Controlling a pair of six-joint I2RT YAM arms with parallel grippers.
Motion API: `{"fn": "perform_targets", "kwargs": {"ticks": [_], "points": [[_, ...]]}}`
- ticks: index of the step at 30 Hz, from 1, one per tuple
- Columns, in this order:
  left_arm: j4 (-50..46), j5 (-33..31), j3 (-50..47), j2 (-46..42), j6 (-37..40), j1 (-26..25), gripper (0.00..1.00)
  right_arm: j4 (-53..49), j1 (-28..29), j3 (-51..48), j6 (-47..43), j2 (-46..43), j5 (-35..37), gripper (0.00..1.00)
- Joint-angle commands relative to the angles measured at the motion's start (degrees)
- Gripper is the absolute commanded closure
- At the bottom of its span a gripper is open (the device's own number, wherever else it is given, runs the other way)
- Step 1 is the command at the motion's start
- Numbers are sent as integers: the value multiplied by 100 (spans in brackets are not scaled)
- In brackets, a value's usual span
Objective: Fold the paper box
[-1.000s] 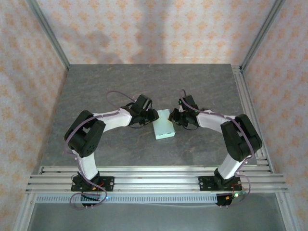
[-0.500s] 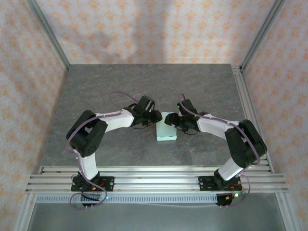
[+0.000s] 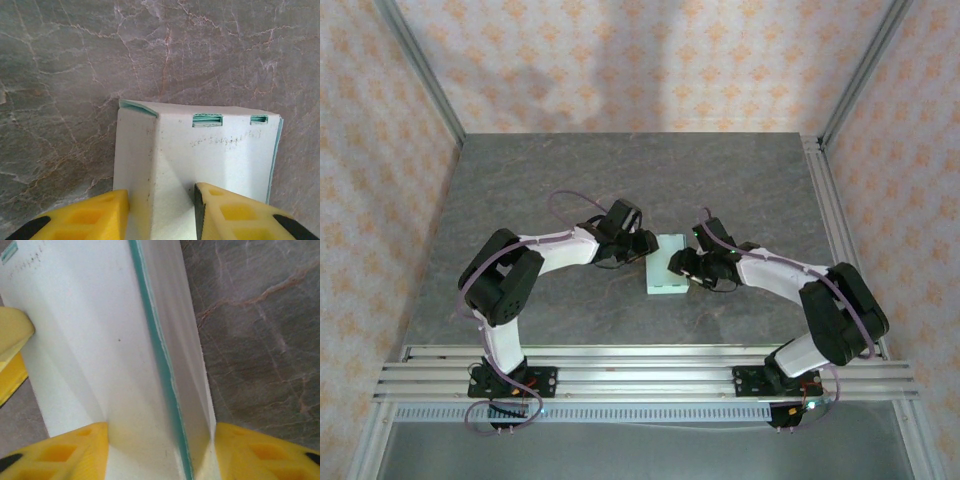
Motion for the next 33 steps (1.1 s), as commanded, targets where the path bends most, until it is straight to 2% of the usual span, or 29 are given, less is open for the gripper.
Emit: {"fn": "perform_targets", "kwargs": {"ticks": [1,3,7,15,18,20,23,27,33], "points": [[-296,-123,85,162,36,-48,61,-487,48,-167,190,-55,-262,48],[-299,-125,84,164,36,-52,61,-641,50,-134,164,-43,-341,47],[-310,-126,84,162,45,-48,61,-1300,44,-40,-135,-107,84,36],[-328,-112,96,162,79,-57,61,-1226,47,-179,78,-181,-398,40],[-316,-119,84,121,89,-52,60,-1263,48,-183,29,-341,-208,39],[-243,-98,67,46,119,-50,56,-1271,31,-125,-107,-341,-66,43],[-240,-87,82,-165,183,-54,38,-1265,-43,58,-285,-31,-109,51],[-342,-224,16,-578,267,-39,25,-922,-176,219,-339,257,-116,61],[-628,-321,-74,-846,348,-17,23,-798,-376,643,-771,582,-75,62]]}}
